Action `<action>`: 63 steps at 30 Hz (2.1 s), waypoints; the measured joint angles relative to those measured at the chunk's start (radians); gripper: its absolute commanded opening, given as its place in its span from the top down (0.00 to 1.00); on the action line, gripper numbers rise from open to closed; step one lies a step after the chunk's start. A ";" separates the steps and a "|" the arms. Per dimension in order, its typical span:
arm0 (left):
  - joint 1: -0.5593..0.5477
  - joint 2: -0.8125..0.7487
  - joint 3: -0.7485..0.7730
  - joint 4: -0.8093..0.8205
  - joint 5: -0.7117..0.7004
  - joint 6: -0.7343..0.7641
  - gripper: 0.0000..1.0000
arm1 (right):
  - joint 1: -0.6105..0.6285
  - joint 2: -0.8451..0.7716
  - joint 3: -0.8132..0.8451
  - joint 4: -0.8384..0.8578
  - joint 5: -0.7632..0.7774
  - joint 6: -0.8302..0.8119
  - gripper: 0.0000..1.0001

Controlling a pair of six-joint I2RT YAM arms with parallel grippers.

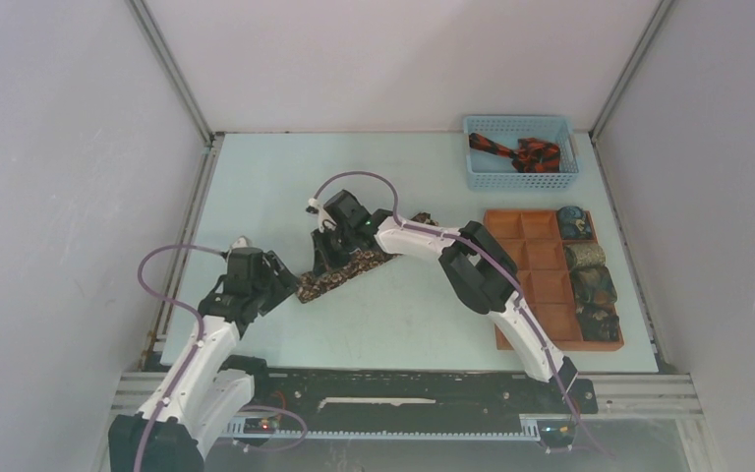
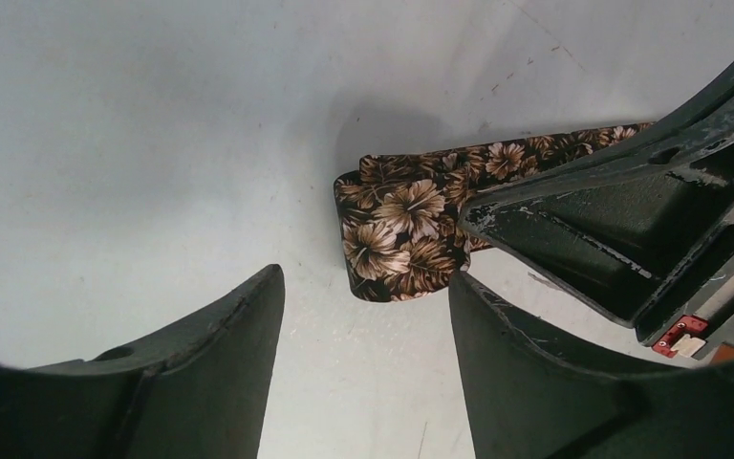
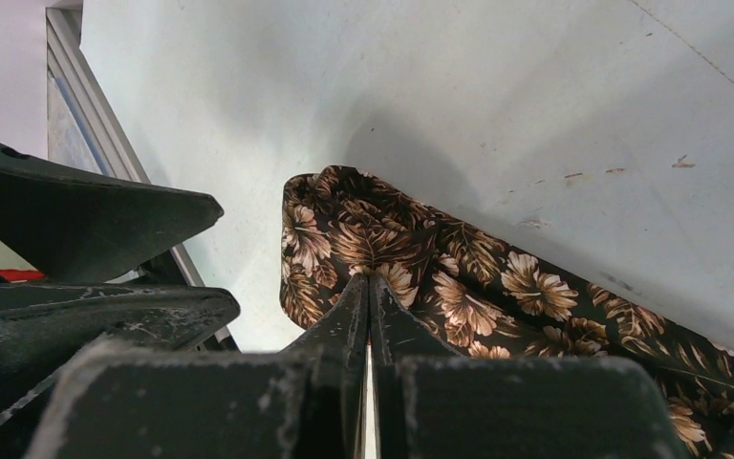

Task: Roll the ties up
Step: Roll the tie at the center of the board.

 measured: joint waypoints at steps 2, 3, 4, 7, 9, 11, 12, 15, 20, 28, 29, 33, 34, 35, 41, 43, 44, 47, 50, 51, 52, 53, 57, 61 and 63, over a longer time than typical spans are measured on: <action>0.000 0.009 -0.014 0.021 0.005 0.000 0.30 | 0.001 0.003 0.000 0.005 0.000 0.000 1.00; 0.000 0.015 -0.020 0.032 0.010 0.000 0.31 | 0.001 0.005 0.000 0.005 0.000 0.001 1.00; 0.000 0.022 -0.025 0.041 0.012 0.000 0.31 | 0.001 0.005 -0.001 0.006 0.000 0.002 1.00; 0.000 0.047 -0.042 0.085 0.020 -0.001 0.31 | 0.001 0.005 -0.003 0.014 0.000 0.003 1.00; 0.000 0.066 -0.049 0.113 0.035 -0.005 0.31 | 0.001 0.005 -0.010 0.024 0.000 0.005 1.00; 0.000 0.090 -0.051 0.139 0.043 -0.007 0.32 | 0.001 0.005 -0.018 0.032 0.000 0.007 1.00; 0.000 0.100 -0.051 0.151 0.046 -0.007 0.33 | 0.001 0.005 -0.022 0.038 -0.001 0.008 1.00; 0.000 0.141 -0.055 0.196 0.062 -0.007 0.34 | 0.000 0.006 -0.034 0.054 -0.005 0.011 1.00; 0.000 0.209 -0.072 0.260 0.085 -0.011 0.37 | -0.007 0.006 -0.055 0.084 -0.014 0.019 1.00; -0.006 0.299 -0.079 0.372 0.116 -0.036 0.45 | -0.017 0.006 -0.080 0.116 -0.020 0.026 1.00; -0.007 0.305 -0.079 0.378 0.116 -0.037 0.46 | -0.017 0.006 -0.083 0.120 -0.021 0.027 1.00; -0.009 0.328 -0.079 0.406 0.117 -0.044 0.58 | -0.019 0.006 -0.092 0.134 -0.023 0.033 1.00; -0.010 0.331 -0.079 0.410 0.117 -0.044 0.61 | -0.019 0.006 -0.093 0.137 -0.023 0.034 1.00; -0.011 0.335 -0.079 0.417 0.118 -0.049 0.64 | -0.019 0.006 -0.094 0.139 -0.023 0.035 1.00; -0.026 0.340 -0.077 0.428 0.111 -0.052 0.76 | -0.019 0.006 -0.094 0.138 -0.021 0.044 0.93; -0.035 0.335 -0.073 0.418 0.097 -0.051 0.78 | -0.020 0.006 -0.090 0.134 -0.022 0.044 0.90; -0.040 0.333 -0.070 0.410 0.089 -0.051 0.78 | -0.020 0.006 -0.087 0.128 -0.022 0.044 0.89; -0.055 0.322 -0.054 0.371 0.062 -0.049 0.80 | -0.026 0.005 -0.075 0.108 -0.021 0.044 0.89; -0.066 0.309 -0.033 0.314 0.033 -0.039 0.81 | -0.027 0.003 -0.071 0.092 -0.015 0.044 0.90; -0.070 0.305 -0.023 0.286 0.020 -0.032 0.81 | -0.028 0.001 -0.071 0.087 -0.013 0.044 0.90; -0.073 0.302 -0.013 0.261 0.008 -0.027 0.81 | -0.030 -0.001 -0.071 0.085 -0.011 0.044 0.90; -0.075 0.299 -0.004 0.241 -0.003 -0.023 0.81 | -0.031 -0.003 -0.071 0.084 -0.010 0.044 0.91; -0.091 0.296 0.047 0.136 -0.069 0.006 0.81 | -0.035 -0.018 -0.080 0.087 -0.005 0.047 0.92; -0.116 0.313 0.107 0.040 -0.129 0.042 0.81 | -0.043 -0.055 -0.125 0.096 -0.003 0.055 0.92; -0.130 0.340 0.136 0.007 -0.157 0.056 0.81 | -0.051 -0.073 -0.146 0.100 -0.002 0.056 0.92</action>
